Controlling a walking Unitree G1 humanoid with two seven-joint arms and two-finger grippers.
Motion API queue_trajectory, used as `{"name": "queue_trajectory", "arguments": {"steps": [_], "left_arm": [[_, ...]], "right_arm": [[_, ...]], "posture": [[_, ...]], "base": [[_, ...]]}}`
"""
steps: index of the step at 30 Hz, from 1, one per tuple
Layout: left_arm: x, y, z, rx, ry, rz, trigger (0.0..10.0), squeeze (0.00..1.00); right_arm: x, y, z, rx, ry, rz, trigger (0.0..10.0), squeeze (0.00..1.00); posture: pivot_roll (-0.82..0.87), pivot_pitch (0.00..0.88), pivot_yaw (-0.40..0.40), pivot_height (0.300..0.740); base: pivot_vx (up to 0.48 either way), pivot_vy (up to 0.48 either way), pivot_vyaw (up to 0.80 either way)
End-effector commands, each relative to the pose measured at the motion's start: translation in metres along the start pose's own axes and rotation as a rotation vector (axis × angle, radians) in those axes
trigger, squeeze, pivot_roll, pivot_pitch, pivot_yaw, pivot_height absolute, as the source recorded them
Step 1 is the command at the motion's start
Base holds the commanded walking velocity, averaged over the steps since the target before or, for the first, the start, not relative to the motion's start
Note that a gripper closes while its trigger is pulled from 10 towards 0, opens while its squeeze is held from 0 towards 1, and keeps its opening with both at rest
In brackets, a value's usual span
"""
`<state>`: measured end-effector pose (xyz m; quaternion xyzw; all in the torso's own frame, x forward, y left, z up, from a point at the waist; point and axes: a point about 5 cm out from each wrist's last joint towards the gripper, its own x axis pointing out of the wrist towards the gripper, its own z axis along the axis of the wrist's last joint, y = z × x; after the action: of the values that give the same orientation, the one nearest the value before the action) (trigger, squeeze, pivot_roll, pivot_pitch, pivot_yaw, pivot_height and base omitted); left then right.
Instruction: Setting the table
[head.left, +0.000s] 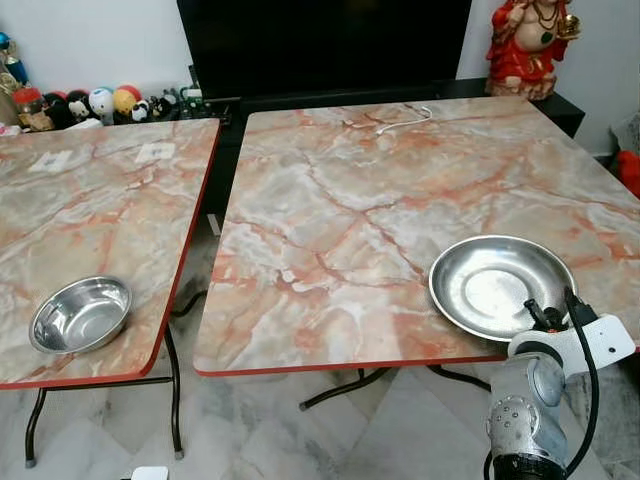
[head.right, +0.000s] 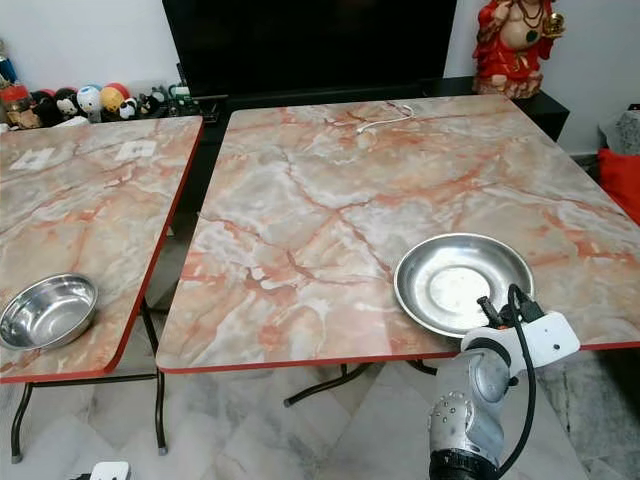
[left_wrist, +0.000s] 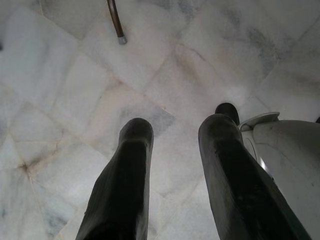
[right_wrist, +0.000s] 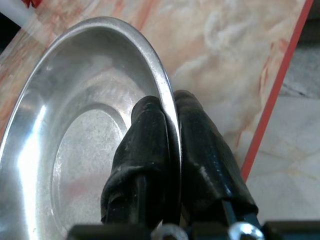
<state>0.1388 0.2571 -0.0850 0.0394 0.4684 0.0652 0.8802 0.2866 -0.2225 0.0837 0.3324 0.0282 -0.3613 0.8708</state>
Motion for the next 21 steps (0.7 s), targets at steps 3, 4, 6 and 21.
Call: {"name": "queue_trajectory", "arguments": {"steps": [3,4,6,21], "left_arm": [[-0.001,0.003,-0.004,-0.006,0.018,0.010,10.0,0.00],[-0.001,0.003,-0.004,-0.006,0.018,0.010,10.0,0.00],[-0.001,0.003,-0.004,-0.005,0.019,0.010,10.0,0.00],[-0.001,0.003,-0.004,-0.005,0.019,0.008,10.0,0.00]], "right_arm": [[-0.002,-0.001,-0.010,0.017,0.055,-0.020,10.0,0.62],[-0.002,-0.001,-0.010,0.018,0.057,-0.022,10.0,0.94],[-0.002,-0.001,-0.010,0.018,0.059,-0.024,10.0,0.97],[-0.004,0.005,0.002,-0.062,-0.027,0.008,10.0,0.00]], "posture": [[-0.10,0.013,0.048,0.740],[-0.10,0.013,0.048,0.740],[-0.10,0.014,0.047,0.740],[-0.10,0.013,0.044,0.740]], "base": [[0.000,0.000,0.00],[0.000,0.000,0.00],[0.000,0.000,0.00],[0.000,0.000,0.00]]}}
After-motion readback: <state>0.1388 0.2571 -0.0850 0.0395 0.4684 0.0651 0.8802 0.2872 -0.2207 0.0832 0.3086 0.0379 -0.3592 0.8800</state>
